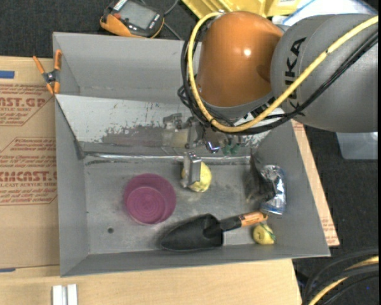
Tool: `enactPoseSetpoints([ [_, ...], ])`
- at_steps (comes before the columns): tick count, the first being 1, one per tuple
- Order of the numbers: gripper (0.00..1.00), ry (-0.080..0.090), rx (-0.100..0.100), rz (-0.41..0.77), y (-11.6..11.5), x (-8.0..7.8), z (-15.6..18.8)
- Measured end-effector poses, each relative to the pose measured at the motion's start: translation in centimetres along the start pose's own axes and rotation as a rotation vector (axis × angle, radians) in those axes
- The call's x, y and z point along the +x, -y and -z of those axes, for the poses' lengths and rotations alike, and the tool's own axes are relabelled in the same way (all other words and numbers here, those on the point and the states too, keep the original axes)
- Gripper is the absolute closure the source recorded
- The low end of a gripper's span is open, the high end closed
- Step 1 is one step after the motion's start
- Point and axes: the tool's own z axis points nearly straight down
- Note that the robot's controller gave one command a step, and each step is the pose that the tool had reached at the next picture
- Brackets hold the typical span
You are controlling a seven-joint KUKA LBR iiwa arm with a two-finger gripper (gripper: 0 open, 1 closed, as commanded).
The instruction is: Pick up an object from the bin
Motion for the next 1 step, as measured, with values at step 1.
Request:
enactPoseSetpoints([
  [1, 0.0, -0.002, -0.001, 0.243, -2.11, 0.43, -4.02],
])
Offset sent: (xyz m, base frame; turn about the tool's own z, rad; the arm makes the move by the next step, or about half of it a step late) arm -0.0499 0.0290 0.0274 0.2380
